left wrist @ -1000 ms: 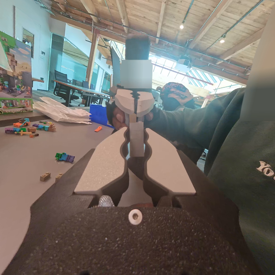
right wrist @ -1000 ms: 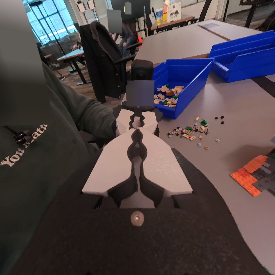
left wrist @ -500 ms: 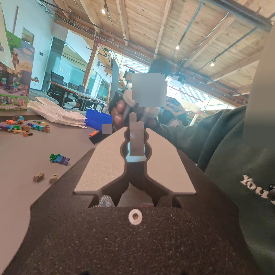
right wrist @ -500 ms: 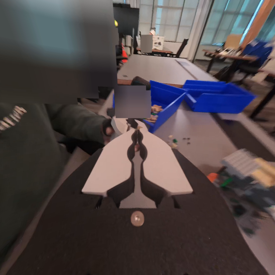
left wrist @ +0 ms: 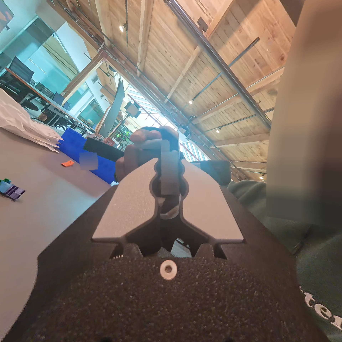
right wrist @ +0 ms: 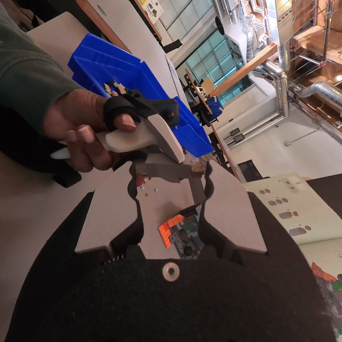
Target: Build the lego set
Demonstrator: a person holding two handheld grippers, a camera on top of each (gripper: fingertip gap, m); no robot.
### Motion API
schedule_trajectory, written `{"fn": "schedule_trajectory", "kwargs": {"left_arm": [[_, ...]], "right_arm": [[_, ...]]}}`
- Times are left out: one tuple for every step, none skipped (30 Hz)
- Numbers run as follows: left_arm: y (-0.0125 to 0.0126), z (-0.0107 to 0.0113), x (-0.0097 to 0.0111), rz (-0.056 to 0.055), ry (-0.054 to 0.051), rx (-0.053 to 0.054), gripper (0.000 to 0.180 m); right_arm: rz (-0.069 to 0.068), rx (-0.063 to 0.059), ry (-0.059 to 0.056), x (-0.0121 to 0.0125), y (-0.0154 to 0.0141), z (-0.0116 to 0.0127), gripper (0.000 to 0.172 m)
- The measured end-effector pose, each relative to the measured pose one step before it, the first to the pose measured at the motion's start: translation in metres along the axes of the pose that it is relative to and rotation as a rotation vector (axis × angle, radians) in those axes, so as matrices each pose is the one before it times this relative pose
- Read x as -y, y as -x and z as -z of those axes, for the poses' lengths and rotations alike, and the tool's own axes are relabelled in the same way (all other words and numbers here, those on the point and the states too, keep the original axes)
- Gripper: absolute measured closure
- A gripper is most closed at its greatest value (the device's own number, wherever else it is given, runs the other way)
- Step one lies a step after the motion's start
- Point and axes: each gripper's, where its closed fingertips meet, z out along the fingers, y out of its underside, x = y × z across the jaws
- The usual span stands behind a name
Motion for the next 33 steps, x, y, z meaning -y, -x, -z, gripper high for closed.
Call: {"fn": "schedule_trajectory", "kwargs": {"left_arm": [[0.00006, 0.00026, 0.00063, 0.0014, -0.0036, 0.0009, 0.163], [0.00034, 0.00031, -0.00018, 0.0006, 0.0004, 0.0007, 0.163], [-0.00027, -0.00015, -0.00042, 0.0024, 0.0005, -0.0030, 0.163], [-0.00067, -0.00043, 0.00054, 0.0057, -0.0066, -0.0044, 0.163], [-0.00037, -0.00017, 0.00087, 0.0059, -0.0084, -0.0039, 0.163], [0.00012, 0.00006, 0.00041, 0.0054, -0.0036, -0.0023, 0.164], [0.00035, 0.00028, -0.00013, 0.0033, 0.0000, 0.0000, 0.164], [-0.00024, 0.00021, -0.00019, 0.0056, 0.0001, -0.0036, 0.163], [-0.00010, 0.00022, -0.00006, 0.0048, -0.0021, -0.0020, 0.163], [0.00005, 0.00019, 0.00014, 0.0022, -0.0028, -0.0016, 0.163], [0.00019, 0.00029, 0.00007, 0.0039, -0.0012, -0.0007, 0.163], [0.00061, 0.00040, 0.00101, 0.0035, -0.0070, 0.0020, 0.162], [0.00015, 0.00021, -0.00016, 0.0042, 0.0009, -0.0014, 0.162], [-0.00011, 0.00020, -0.00023, 0.0025, 0.0004, -0.0033, 0.162], [0.00029, 0.00000, -0.00017, -0.0015, 0.0030, 0.0033, 0.162], [0.00110, 0.00028, -0.00017, -0.0063, 0.0030, 0.0088, 0.162], [0.00068, 0.00030, -0.00041, 0.0054, 0.0020, -0.0007, 0.162], [0.00055, 0.00016, -0.00028, 0.0099, -0.0002, -0.0028, 0.162], [0.00092, 0.00014, -0.00034, 0.0019, 0.0018, 0.0018, 0.162], [0.00099, 0.00007, -0.00033, -0.0022, 0.0055, 0.0042, 0.162], [0.00113, -0.00020, 0.00011, -0.0049, 0.0049, 0.0048, 0.163], [0.00107, -0.00055, 0.00059, -0.0082, 0.0053, 0.0049, 0.163], [0.00146, -0.00064, 0.00063, -0.0140, 0.0075, 0.0095, 0.163], [0.00023, -0.00072, 0.00059, -0.0225, 0.0081, 0.0062, 0.162], [-0.00039, 0.00000, 0.00108, -0.0263, 0.0061, 0.0079, 0.163], [0.00186, 0.00079, 0.00032, -0.0343, 0.0120, 0.0243, 0.163], [0.00318, 0.00120, -0.00035, -0.0356, 0.0153, 0.0317, 0.163], [0.00233, 0.00103, -0.00057, -0.0247, 0.0135, 0.0229, 0.163], [0.00275, 0.00115, -0.00074, -0.0207, 0.0105, 0.0233, 0.164], [0.00376, 0.00107, -0.00129, -0.0253, 0.0137, 0.0308, 0.164], [0.00362, 0.00074, -0.00223, -0.0338, 0.0192, 0.0321, 0.163], [0.00341, 0.00062, -0.00233, -0.0378, 0.0204, 0.0331, 0.163], [0.00369, 0.00036, -0.00244, -0.0396, 0.0214, 0.0355, 0.163]], "right_arm": [[-0.0044, -0.0032, -0.0041, -0.00037, -0.00027, -0.00077, 0.103], [-0.0085, -0.0062, -0.0070, 0.00035, -0.00075, -0.00015, 0.105], [-0.0161, -0.0089, -0.0061, 0.00053, -0.00173, 0.00025, 0.109], [-0.0095, -0.0074, -0.0085, 0.00106, -0.00129, 0.00038, 0.112], [-0.0003, -0.0101, -0.0036, 0.00054, -0.00096, -0.00015, 0.112], [-0.0014, -0.0086, -0.0010, 0.00030, -0.00048, -0.00022, 0.113], [-0.0104, -0.0013, 0.0017, -0.00040, 0.00013, -0.00015, 0.113], [-0.0133, 0.0022, -0.0025, 0.00001, 0.00040, -0.00005, 0.113], [-0.0074, -0.0026, -0.0042, 0.00031, 0.00027, -0.00003, 0.113], [-0.0043, -0.0053, -0.0024, 0.00004, 0.00004, -0.00016, 0.113], [-0.0075, -0.0029, -0.0020, -0.00008, 0.00011, -0.00027, 0.113], [-0.0095, -0.0014, 0.0002, -0.00042, 0.00010, -0.00021, 0.114], [-0.0027, -0.0058, 0.0002, -0.00031, -0.00002, -0.00017, 0.114], [-0.0073, -0.0011, -0.0017, 0.00007, 0.00022, -0.00011, 0.114], [-0.0046, -0.0019, -0.0017, 0.00026, 0.00012, 0.00001, 0.114], [-0.0027, -0.0020, 0.0034, -0.00092, 0.00000, -0.00011, 0.114], [-0.0067, 0.0027, 0.0012, -0.00100, 0.00039, -0.00009, 0.115], [-0.0068, 0.0013, -0.0031, -0.00051, 0.00045, 0.00008, 0.115], [-0.0051, 0.0010, -0.0010, -0.00075, 0.00031, 0.00014, 0.115], [-0.0062, 0.0036, -0.0019, -0.00083, 0.00036, 0.00002, 0.115], [-0.0076, 0.0034, -0.0012, -0.00085, -0.00008, 0.00007, 0.115], [-0.0081, -0.0008, 0.0008, -0.00075, -0.00082, 0.00005, 0.114], [-0.0066, 0.0042, 0.0048, -0.00083, -0.00087, 0.00020, 0.114], [-0.0111, 0.0160, 0.0005, 0.00046, -0.00070, 0.00089, 0.114], [-0.0201, 0.0152, -0.0087, 0.00194, -0.00201, 0.00194, 0.111], [-0.0134, 0.0142, -0.0074, 0.00122, -0.00311, 0.00294, 0.108], [-0.0068, 0.0242, 0.0129, -0.00212, -0.00192, 0.00340, 0.106], [0.0000, 0.0174, 0.0163, -0.00354, -0.00164, 0.00326, 0.104], [-0.0032, 0.0179, 0.0123, -0.00362, -0.00090, 0.00367, 0.108], [-0.0176, 0.0205, 0.0130, -0.00444, -0.00085, 0.00330, 0.109], [-0.0253, 0.0145, 0.0341, -0.00818, -0.00240, 0.00284, 0.109], [-0.0214, 0.0417, 0.0513, -0.01198, 0.00067, 0.00273, 0.114], [-0.0258, 0.0226, 0.0558, -0.01424, -0.00252, 0.00218, 0.114]]}}
